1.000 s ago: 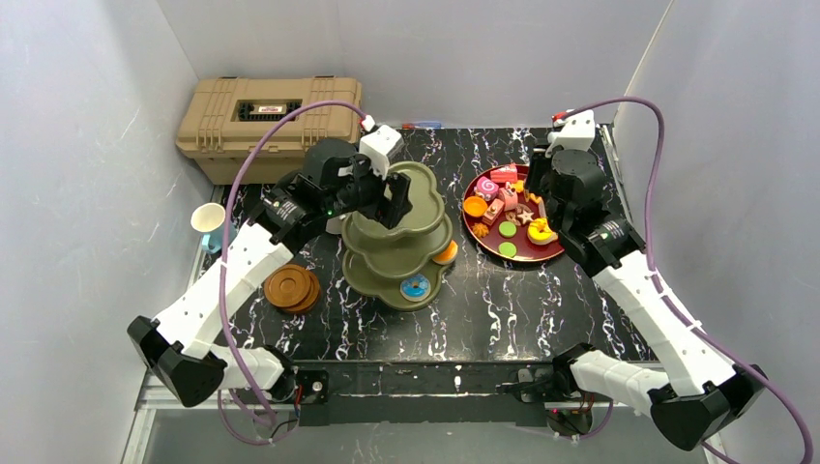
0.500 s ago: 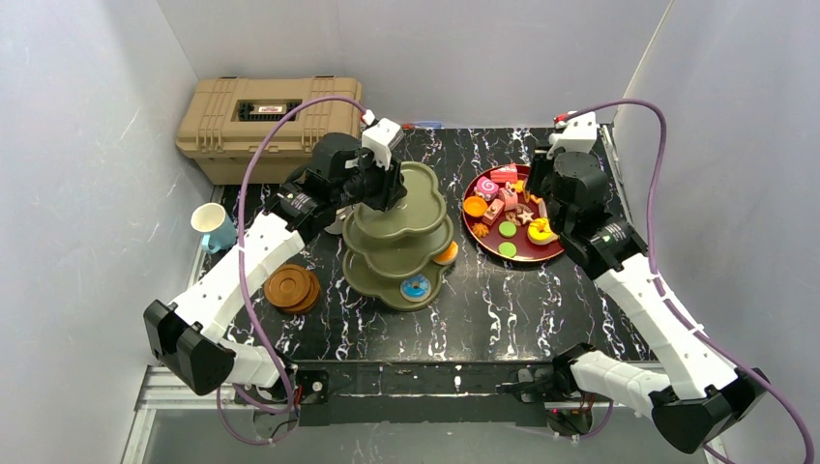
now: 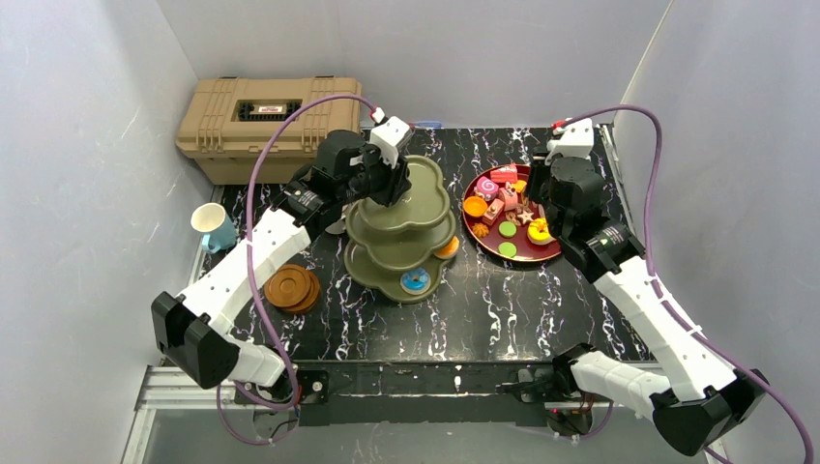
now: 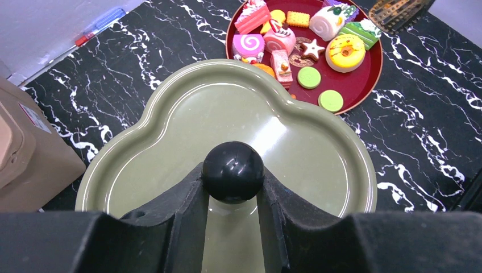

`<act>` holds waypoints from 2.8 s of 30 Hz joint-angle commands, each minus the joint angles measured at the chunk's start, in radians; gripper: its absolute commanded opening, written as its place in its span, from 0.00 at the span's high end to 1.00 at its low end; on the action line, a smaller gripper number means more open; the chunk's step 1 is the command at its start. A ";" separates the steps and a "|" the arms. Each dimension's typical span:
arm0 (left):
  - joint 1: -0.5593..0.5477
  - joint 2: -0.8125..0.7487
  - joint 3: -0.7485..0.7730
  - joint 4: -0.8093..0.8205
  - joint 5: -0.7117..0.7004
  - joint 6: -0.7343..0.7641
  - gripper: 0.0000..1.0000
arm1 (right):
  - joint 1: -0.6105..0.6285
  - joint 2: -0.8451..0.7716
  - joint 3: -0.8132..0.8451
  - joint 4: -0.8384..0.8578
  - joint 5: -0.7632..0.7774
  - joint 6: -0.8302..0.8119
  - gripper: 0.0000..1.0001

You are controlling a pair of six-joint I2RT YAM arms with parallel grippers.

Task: Serve the afternoon tea
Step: Move the desert table to the center of the board, then pick up the desert from the tray.

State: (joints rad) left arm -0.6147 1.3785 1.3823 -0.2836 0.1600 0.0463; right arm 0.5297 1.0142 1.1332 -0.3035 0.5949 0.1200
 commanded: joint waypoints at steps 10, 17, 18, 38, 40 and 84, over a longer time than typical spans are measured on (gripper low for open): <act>0.051 0.037 0.025 0.232 0.033 0.010 0.98 | -0.005 -0.051 -0.018 0.038 -0.001 0.012 0.99; 0.063 0.073 0.054 0.266 0.028 0.068 0.99 | -0.005 -0.060 -0.038 0.040 -0.004 0.024 0.99; 0.065 0.077 0.058 0.261 0.030 0.067 0.99 | -0.005 -0.061 -0.043 0.042 -0.004 0.026 0.99; 0.072 -0.017 0.139 -0.004 0.034 0.070 0.02 | -0.006 -0.088 -0.336 0.389 0.048 -0.004 0.99; 0.076 -0.024 0.203 -0.122 0.011 0.076 0.02 | -0.010 -0.062 -0.361 0.465 0.049 -0.019 0.99; 0.744 -0.035 0.373 -0.672 0.170 0.155 0.02 | -0.177 0.368 -0.380 1.022 -0.128 -0.062 0.69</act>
State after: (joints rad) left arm 0.1165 1.3815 1.7599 -0.9722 0.2985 0.2081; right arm 0.3618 1.3819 0.6960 0.6384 0.4492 0.0849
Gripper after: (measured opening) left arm 0.981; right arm 0.425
